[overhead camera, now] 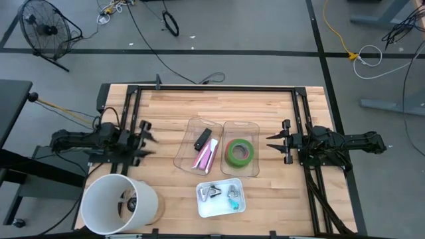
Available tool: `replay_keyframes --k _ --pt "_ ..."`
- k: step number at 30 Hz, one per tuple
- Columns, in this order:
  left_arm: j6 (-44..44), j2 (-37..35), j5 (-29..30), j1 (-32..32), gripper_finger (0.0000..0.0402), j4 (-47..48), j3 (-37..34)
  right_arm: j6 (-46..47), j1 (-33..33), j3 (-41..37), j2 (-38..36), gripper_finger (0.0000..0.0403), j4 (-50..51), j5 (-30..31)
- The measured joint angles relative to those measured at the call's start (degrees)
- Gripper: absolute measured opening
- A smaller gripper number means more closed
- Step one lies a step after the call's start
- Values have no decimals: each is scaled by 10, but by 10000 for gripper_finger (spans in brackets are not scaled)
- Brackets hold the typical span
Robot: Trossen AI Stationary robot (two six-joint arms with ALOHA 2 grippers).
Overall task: Pick and place Stapler, Stapler remover, tape
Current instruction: Return to Home Position
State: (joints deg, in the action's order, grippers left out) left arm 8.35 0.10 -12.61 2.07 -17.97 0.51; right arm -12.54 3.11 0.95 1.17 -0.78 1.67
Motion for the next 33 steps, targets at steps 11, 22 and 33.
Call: replay_keyframes --k 11,22,33 --pt "-102 0 228 0 177 55 0 0 0 0 0 122 0 0" --pt "-138 -1 106 -27 177 75 -1 0 0 0 0 122 0 0" --pt "-182 -1 112 -28 177 76 -1 0 0 0 0 122 0 0"
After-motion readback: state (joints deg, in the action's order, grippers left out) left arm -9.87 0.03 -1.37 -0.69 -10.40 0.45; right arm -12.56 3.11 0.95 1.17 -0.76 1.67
